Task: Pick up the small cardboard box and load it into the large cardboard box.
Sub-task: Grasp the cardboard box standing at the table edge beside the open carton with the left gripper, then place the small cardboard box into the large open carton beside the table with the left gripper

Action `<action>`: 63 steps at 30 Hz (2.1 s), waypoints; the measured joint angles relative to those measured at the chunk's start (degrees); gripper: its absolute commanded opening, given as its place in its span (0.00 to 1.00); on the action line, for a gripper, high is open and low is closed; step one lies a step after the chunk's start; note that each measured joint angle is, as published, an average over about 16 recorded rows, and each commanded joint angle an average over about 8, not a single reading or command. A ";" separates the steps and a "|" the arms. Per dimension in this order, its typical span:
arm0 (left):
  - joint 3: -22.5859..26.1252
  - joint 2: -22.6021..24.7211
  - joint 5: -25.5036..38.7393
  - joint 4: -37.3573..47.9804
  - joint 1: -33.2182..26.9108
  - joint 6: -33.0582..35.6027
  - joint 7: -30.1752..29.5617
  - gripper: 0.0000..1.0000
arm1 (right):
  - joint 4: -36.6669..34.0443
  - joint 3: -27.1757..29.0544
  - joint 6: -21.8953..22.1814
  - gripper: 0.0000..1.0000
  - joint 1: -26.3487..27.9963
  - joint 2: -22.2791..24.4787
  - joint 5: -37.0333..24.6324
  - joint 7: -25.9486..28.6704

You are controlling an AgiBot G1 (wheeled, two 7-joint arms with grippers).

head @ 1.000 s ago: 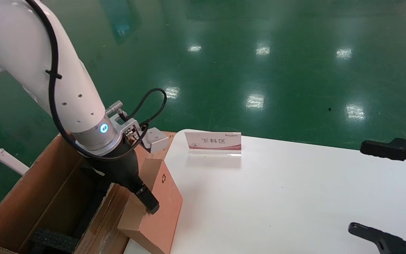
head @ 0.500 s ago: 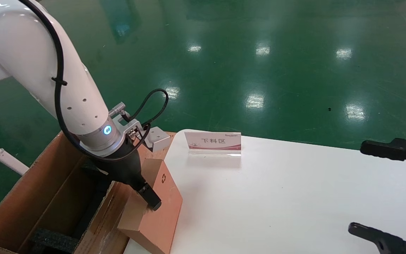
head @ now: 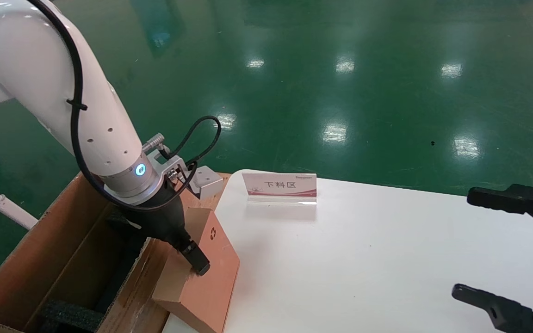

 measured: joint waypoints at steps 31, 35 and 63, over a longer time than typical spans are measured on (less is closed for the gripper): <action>-3.00 -1.54 -0.97 1.19 -7.61 2.05 1.39 0.00 | -0.04 -0.04 -0.01 0.00 0.03 0.00 0.02 -0.03; -4.92 -2.52 -1.74 1.38 -12.74 3.88 2.28 0.00 | -0.05 -0.06 -0.01 0.00 0.04 0.01 0.03 -0.04; 11.66 -1.93 -4.09 7.58 -33.10 14.07 9.93 0.00 | -0.05 -0.16 0.03 1.00 0.06 0.05 0.09 -0.09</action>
